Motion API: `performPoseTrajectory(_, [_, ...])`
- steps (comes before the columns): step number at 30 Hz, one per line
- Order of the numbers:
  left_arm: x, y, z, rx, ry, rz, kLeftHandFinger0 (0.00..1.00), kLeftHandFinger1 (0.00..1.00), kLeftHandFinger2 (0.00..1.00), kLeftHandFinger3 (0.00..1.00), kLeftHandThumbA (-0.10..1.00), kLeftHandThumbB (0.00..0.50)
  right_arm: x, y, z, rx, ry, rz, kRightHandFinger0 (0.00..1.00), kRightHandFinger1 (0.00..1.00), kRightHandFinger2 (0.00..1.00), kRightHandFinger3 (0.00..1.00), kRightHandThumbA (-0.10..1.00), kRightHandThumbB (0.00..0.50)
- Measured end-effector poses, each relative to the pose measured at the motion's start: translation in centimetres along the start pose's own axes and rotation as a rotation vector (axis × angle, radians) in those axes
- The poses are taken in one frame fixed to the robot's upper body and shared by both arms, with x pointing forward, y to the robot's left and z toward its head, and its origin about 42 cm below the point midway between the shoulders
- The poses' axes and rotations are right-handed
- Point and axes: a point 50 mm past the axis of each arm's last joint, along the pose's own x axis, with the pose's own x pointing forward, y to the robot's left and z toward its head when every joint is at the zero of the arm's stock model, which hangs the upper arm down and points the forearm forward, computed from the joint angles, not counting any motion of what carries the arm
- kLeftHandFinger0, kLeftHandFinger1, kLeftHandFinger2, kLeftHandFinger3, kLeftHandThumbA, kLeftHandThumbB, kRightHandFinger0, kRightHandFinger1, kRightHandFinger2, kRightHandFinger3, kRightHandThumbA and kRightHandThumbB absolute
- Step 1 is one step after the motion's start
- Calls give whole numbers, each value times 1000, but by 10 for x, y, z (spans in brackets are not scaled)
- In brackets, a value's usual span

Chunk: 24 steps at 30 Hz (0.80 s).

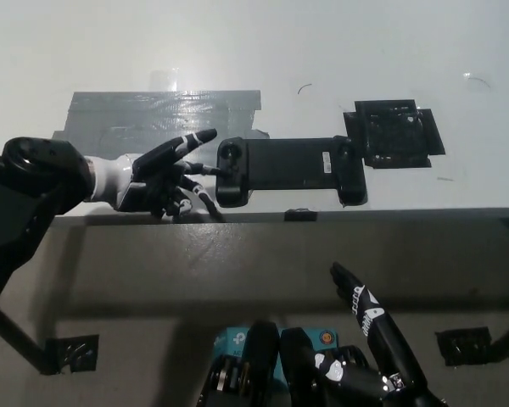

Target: A controller is being placed at the center of the desk near the left hand and the robot uses its left hand's index finger to press a button at the left area of the controller

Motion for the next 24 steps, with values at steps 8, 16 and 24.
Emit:
performPoseTrajectory(8, [-4, 6, 4, -3, -23, 58, 0, 95, 394, 1000, 1000, 468, 0, 0, 0, -3, 0, 1, 1000, 1000, 1000, 1000, 771, 184])
performPoseTrajectory(16, [-6, 9, 5, 7, -15, 81, 0, 33, 344, 1000, 1000, 454, 2, -1, 1, -6, -5, 1, 1000, 1000, 1000, 1000, 771, 189])
performPoseTrajectory(24, [-2, 6, 5, 16, -9, 81, 0, 42, 352, 1000, 1000, 455, 7, -2, 4, -13, -16, 5, 1000, 1000, 1000, 1000, 738, 199])
